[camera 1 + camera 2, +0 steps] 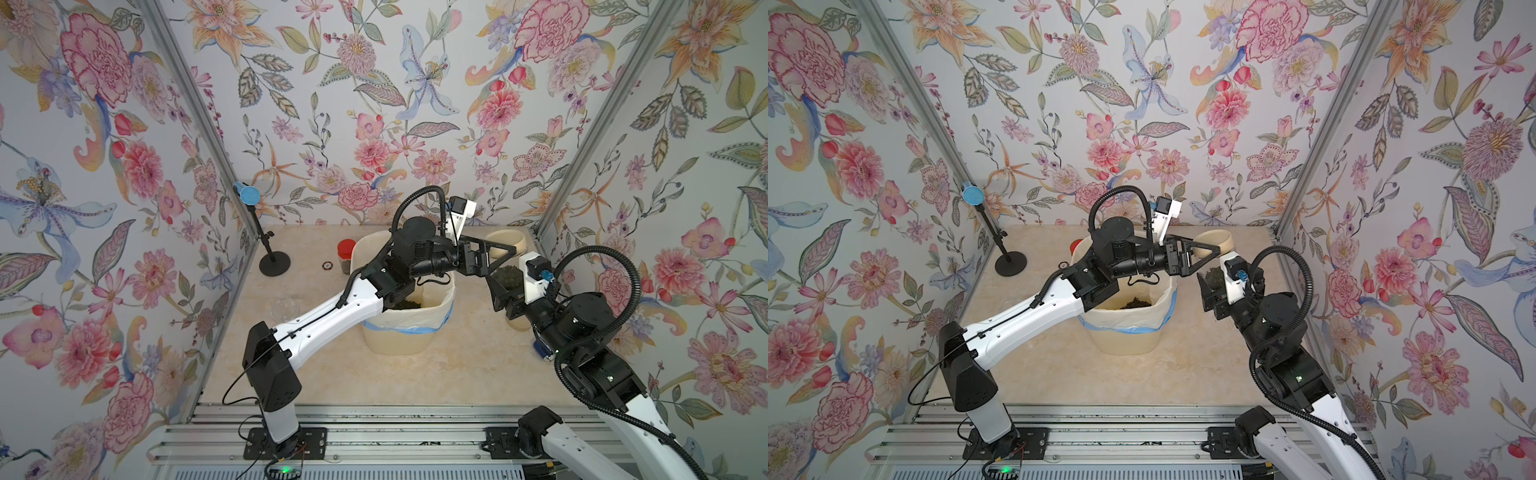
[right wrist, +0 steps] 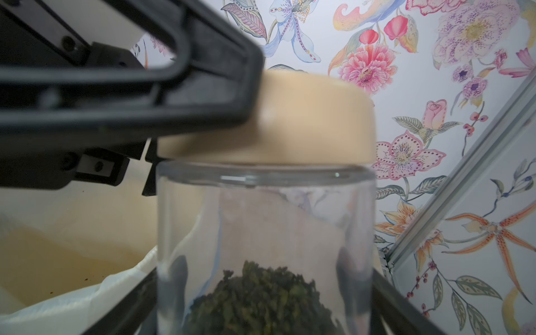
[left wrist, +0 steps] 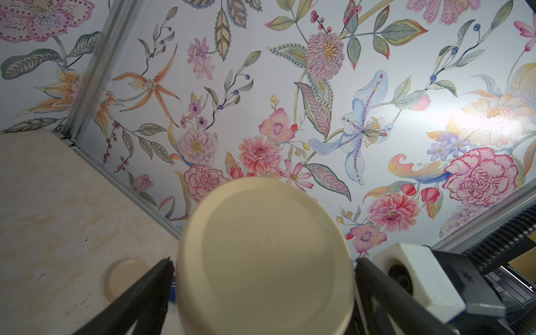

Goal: Empty moldy tea leaves from jars
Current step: Unscrew the lid from the jar.

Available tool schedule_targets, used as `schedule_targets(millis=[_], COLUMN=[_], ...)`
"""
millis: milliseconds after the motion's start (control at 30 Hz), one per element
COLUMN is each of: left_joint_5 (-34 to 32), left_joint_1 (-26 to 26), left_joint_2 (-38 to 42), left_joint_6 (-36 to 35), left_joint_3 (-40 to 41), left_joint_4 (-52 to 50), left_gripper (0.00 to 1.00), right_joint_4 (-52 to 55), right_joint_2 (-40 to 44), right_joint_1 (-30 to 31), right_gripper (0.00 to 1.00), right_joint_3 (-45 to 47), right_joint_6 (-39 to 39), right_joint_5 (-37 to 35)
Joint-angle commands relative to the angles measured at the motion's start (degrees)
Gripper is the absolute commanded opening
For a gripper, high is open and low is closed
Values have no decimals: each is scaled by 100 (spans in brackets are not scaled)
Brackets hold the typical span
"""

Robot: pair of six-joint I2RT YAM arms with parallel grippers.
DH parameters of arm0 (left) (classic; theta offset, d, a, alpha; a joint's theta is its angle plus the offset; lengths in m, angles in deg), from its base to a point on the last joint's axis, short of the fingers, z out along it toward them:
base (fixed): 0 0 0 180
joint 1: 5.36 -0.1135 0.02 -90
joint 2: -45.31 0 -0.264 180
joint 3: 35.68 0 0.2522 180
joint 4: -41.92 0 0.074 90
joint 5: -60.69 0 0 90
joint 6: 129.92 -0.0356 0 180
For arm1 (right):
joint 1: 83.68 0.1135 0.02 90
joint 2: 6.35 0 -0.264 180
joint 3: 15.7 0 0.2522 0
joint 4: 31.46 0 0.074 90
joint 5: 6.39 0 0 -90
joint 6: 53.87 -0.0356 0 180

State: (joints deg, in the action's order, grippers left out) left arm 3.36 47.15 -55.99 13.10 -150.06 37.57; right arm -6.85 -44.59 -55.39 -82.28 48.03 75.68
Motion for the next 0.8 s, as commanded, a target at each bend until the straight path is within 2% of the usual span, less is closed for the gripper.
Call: schedule_targets(millis=[0,300,500,767], left_joint_5=[133,210,210,443], left_joint_1=[9,13,14,80], left_joint_2=[-64,-149,-279,-472], left_joint_6=[-28,-73,-394,-528], left_joint_3=[-255,-312,-694,-923], left_joint_4=[22,-68,-585,-779], left_gripper=[96,86,87,90], right_joint_4=[-663,-630,-559,-536], right_joint_2=[91,101,86,54], right_joint_1=[-29,-40,-39,-35], right_gripper=[53,53,52,52], right_joint_3=[-120,-117,-146,-152], right_joint_6=[-109,-92,-49,-50], right_joint_5=[94,120,184,242])
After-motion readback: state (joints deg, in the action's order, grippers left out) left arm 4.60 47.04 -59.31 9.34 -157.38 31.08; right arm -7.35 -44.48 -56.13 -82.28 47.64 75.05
